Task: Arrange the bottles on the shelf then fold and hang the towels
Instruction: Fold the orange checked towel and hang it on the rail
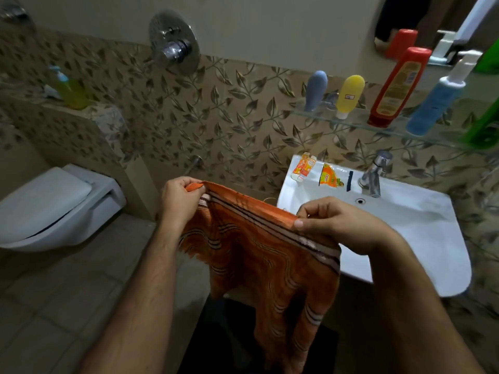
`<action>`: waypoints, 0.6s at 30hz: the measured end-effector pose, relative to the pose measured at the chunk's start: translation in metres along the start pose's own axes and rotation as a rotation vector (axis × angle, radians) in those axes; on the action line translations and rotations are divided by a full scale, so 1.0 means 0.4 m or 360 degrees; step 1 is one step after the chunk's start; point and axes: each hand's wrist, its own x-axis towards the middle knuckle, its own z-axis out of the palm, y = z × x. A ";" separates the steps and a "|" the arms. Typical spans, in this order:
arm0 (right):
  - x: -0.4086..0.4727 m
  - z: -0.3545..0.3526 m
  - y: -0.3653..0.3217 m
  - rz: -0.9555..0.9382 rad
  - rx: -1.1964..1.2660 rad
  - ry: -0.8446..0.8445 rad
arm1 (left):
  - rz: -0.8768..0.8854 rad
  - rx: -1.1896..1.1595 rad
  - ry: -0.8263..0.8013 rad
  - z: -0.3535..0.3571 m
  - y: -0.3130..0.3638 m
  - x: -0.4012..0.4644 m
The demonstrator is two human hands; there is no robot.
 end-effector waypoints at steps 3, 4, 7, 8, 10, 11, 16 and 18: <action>0.050 0.050 -0.008 -0.0060 -0.0033 0.0506 | -0.0044 -0.0084 -0.0227 0.002 -0.028 -0.014; 0.068 0.072 -0.008 -0.0075 -0.0059 0.0655 | -0.0039 -0.0140 -0.0260 0.002 -0.035 -0.028; 0.102 0.128 -0.001 -0.0073 -0.0267 0.0858 | 0.0038 -0.0419 -0.0386 0.010 -0.054 -0.093; 0.108 0.144 0.003 -0.0053 -0.0387 0.0851 | 0.0071 -0.0525 -0.0491 0.013 -0.057 -0.114; 0.112 0.173 0.004 -0.0031 -0.0559 0.0769 | 0.0133 -0.0697 -0.0750 0.021 -0.053 -0.148; 0.112 0.184 0.001 -0.0037 -0.0615 0.0705 | 0.0160 -0.0762 -0.0873 0.023 -0.045 -0.160; 0.106 0.219 -0.022 -0.0065 -0.0800 0.0503 | 0.0202 -0.0780 -0.1291 0.020 -0.018 -0.176; 0.100 0.220 -0.027 -0.0044 -0.0800 0.0502 | 0.0133 -0.0757 -0.1275 0.017 -0.014 -0.173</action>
